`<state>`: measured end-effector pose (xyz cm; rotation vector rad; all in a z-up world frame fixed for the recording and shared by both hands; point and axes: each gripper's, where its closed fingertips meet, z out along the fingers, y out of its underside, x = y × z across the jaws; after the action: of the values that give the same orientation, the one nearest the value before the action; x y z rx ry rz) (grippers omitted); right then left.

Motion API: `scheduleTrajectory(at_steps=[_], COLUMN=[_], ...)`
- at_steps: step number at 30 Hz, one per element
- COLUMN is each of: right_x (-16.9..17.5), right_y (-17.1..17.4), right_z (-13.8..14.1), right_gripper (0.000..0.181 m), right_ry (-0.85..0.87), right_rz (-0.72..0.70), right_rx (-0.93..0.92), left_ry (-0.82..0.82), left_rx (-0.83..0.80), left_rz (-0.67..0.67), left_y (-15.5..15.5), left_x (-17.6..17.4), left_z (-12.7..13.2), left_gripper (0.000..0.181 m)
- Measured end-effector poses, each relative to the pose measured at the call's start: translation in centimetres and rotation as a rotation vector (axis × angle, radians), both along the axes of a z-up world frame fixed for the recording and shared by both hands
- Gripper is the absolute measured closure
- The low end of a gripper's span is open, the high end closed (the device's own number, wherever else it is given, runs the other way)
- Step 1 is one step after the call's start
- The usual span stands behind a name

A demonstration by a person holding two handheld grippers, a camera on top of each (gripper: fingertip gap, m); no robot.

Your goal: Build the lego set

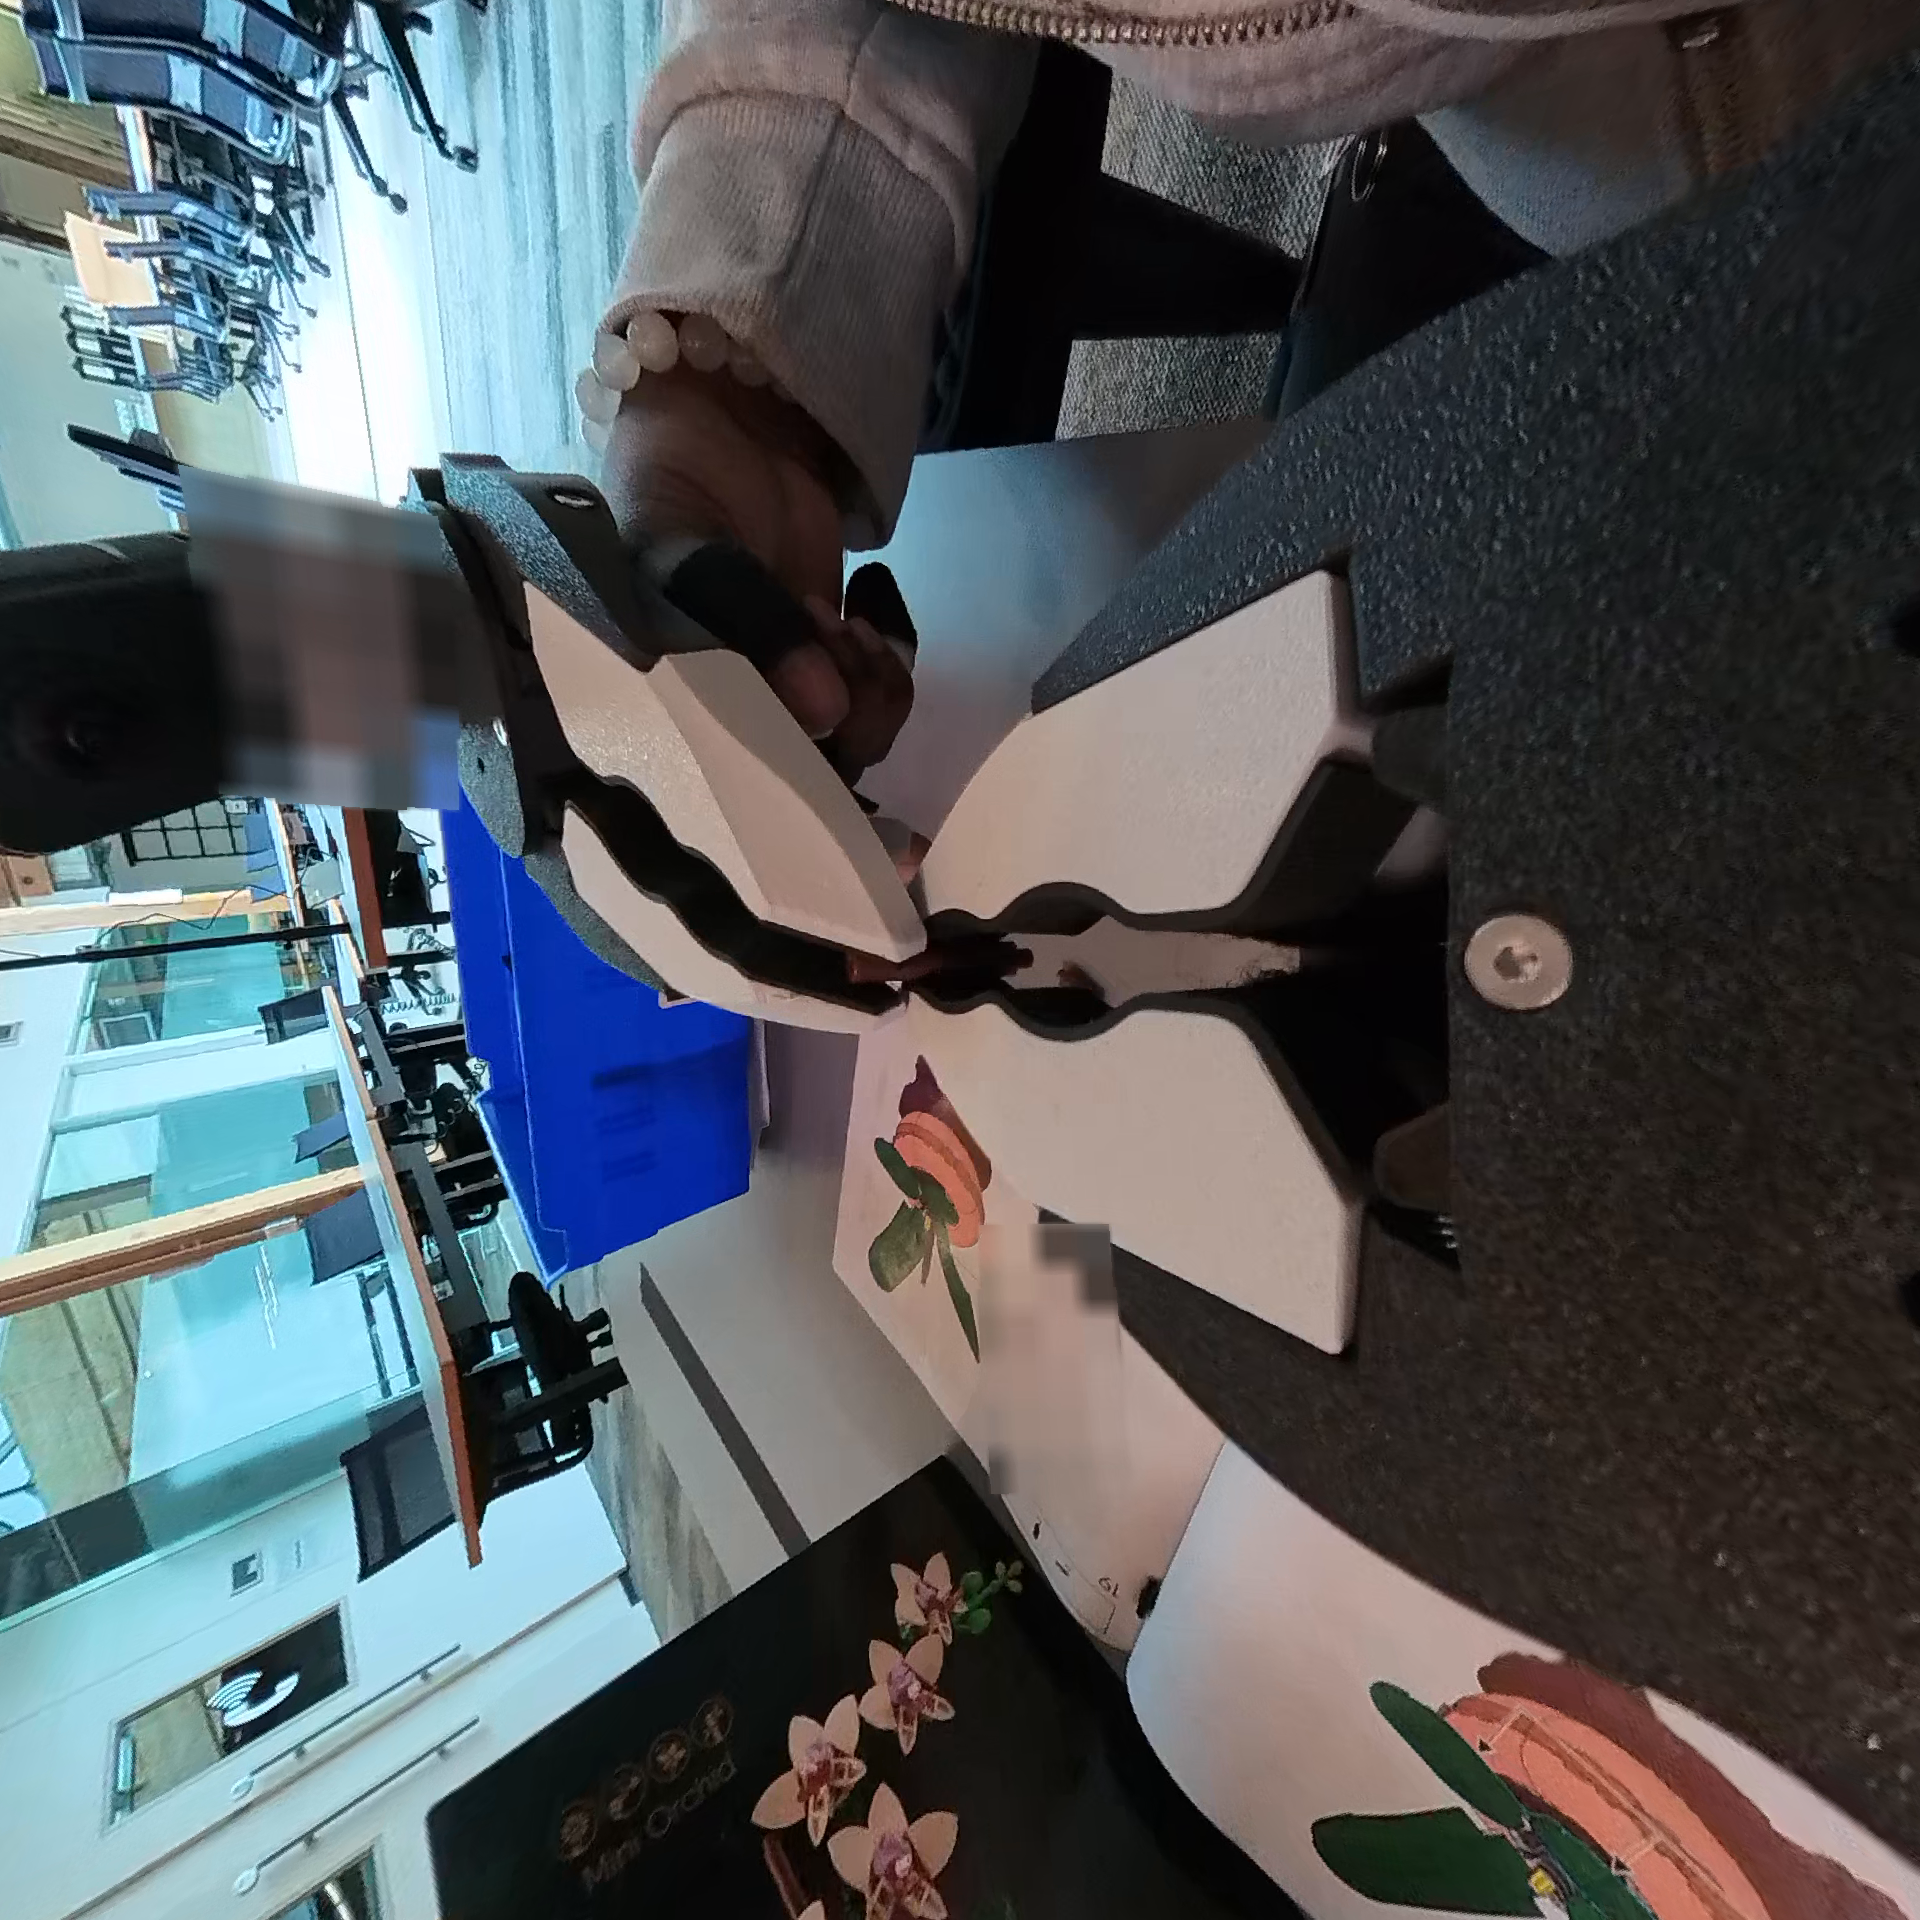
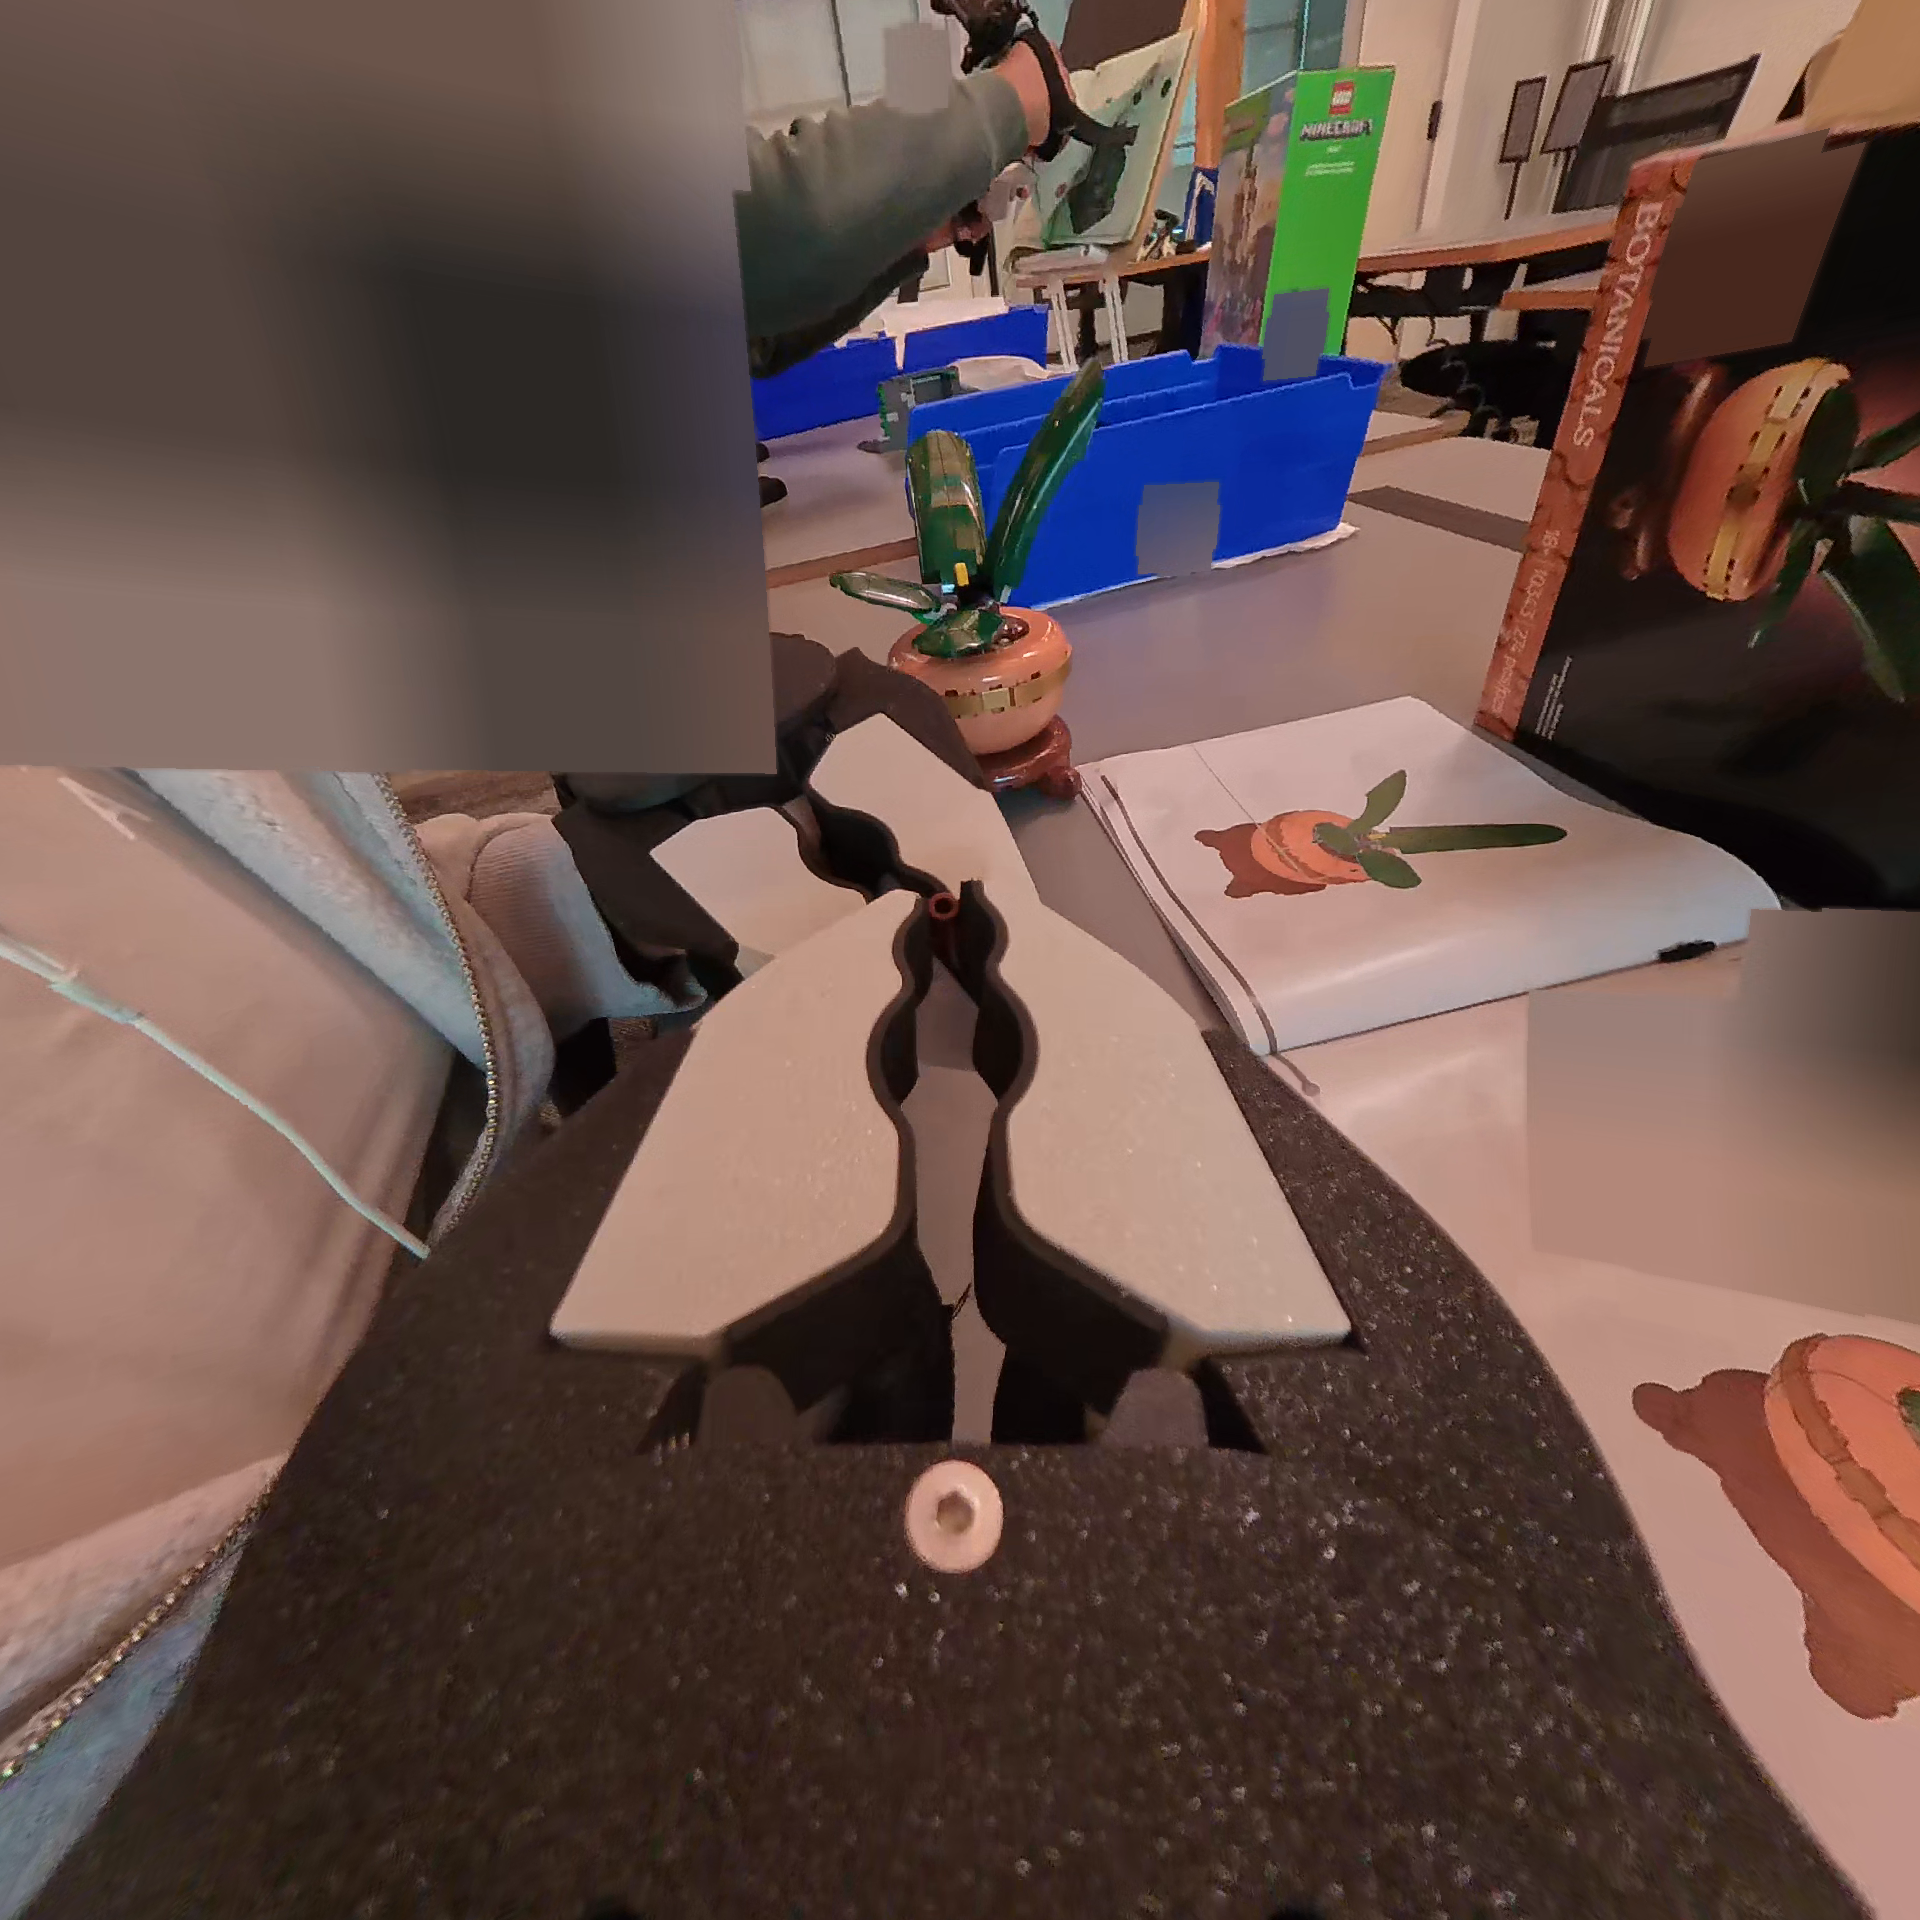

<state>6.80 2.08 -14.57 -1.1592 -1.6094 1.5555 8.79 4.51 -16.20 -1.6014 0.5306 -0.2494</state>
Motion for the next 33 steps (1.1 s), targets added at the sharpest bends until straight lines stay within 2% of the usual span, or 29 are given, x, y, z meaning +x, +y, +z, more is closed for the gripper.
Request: scheduleTrajectory(at_steps=[3, 6, 8, 10, 13, 16, 21, 27, 30, 33], right_x=[-0.2, 0.0, 0.9, 2.0, 3.3, 3.1, 1.6, 1.5, 1.3, 0.8], right_y=[0.2, 1.5, 3.1, 4.9, 6.5, 6.3, 6.9, 7.1, 6.8, 7.0], right_z=[-0.3, 0.1, 0.1, -1.0, -4.8, -7.7, -10.2, -11.2, -11.3, -11.1], right_gripper=[0.176, 0.155, 0.151, 0.153, 0.164, 0.168, 0.17, 0.173, 0.176, 0.177], right_ry=[0.0, 0.015, -0.011, -0.113, -0.399, -0.595, -0.758, -0.915, -0.906, -0.83], right_rz=[-0.002, -0.044, -0.078, -0.114, -0.103, -0.039, -0.001, 0.059, 0.082, 0.04], right_rx=[-0.021, -0.023, 0.013, 0.093, 0.238, 0.323, 0.54, 0.639, 0.608, 0.512], left_ry=[-0.03, -0.062, -0.092, -0.121, -0.13, -0.124, -0.106, -0.129, -0.167, -0.201], left_rx=[-0.02, -0.03, -0.037, -0.05, -0.083, -0.095, -0.118, -0.115, -0.106, -0.097], left_rz=[-0.006, -0.005, 0.006, 0.027, 0.047, 0.053, 0.046, 0.034, 0.033, 0.038], left_y=[0.2, 0.3, 0.1, -0.1, -0.5, -0.7, -0.6, -0.7, -0.8, -0.9], left_x=[-0.2, -0.6, -1.3, -2.3, -3.5, -3.9, -3.7, -3.7, -4.0, -4.4], left_z=[-0.3, -0.5, -0.5, -0.5, -1.0, -1.1, -1.5, -1.4, -1.1, -0.9], left_gripper=[0.178, 0.178, 0.178, 0.178, 0.178, 0.178, 0.178, 0.178, 0.178, 0.178])
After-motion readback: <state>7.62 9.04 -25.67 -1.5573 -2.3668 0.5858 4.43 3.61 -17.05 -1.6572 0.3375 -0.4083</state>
